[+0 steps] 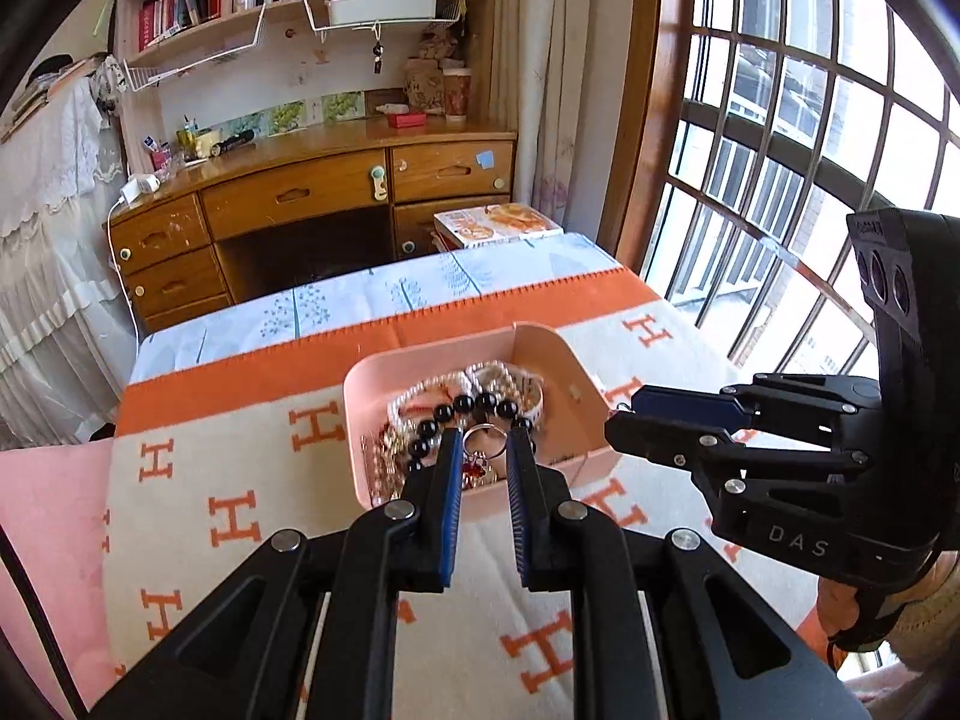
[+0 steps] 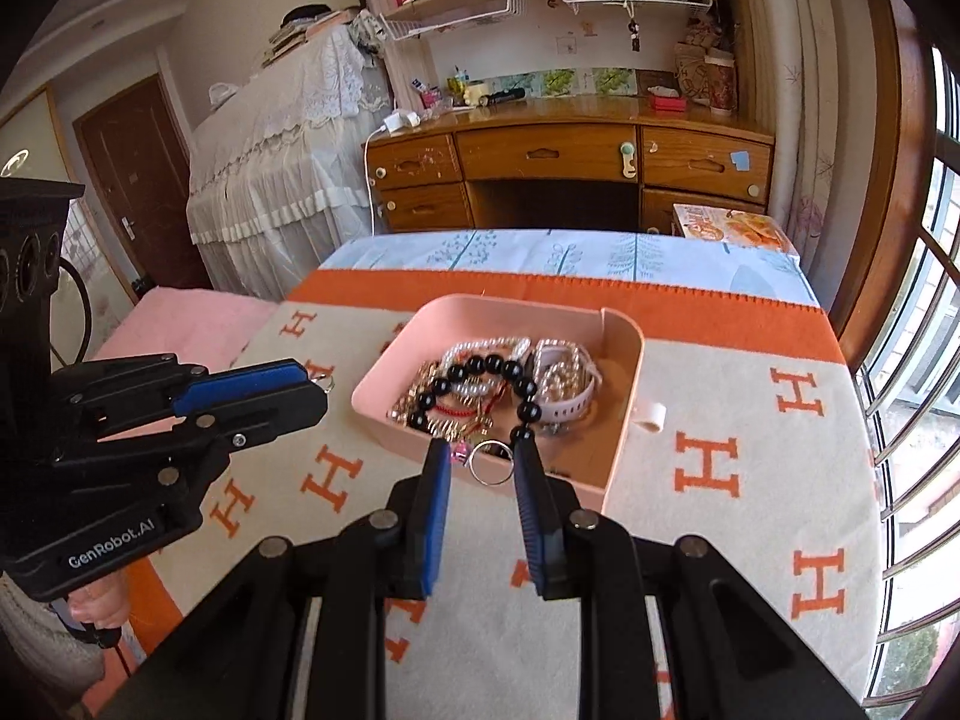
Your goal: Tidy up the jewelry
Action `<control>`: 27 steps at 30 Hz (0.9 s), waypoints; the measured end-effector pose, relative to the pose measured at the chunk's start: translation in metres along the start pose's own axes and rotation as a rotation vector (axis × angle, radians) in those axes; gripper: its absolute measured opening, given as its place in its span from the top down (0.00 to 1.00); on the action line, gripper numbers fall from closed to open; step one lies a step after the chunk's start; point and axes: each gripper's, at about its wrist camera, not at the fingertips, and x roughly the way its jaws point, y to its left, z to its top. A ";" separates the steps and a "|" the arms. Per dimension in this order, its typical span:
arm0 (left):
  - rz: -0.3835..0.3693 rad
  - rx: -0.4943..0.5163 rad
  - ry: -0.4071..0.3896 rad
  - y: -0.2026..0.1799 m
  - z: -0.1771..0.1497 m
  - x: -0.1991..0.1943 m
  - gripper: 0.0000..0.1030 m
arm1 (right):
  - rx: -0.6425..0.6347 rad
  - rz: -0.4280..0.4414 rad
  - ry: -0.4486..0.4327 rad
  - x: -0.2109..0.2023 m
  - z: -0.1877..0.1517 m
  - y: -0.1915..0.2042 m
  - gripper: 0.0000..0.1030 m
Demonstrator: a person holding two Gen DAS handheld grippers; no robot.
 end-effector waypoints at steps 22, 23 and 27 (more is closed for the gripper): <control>0.151 -0.227 0.115 0.036 0.017 0.043 0.11 | 0.131 0.032 -0.008 0.015 0.017 -0.032 0.75; 0.167 -0.233 0.113 0.036 0.015 0.040 0.09 | 0.133 0.035 -0.013 0.012 0.016 -0.031 0.75; 0.204 -0.250 0.105 0.034 0.008 0.022 0.01 | 0.147 0.040 -0.026 -0.002 0.009 -0.026 0.75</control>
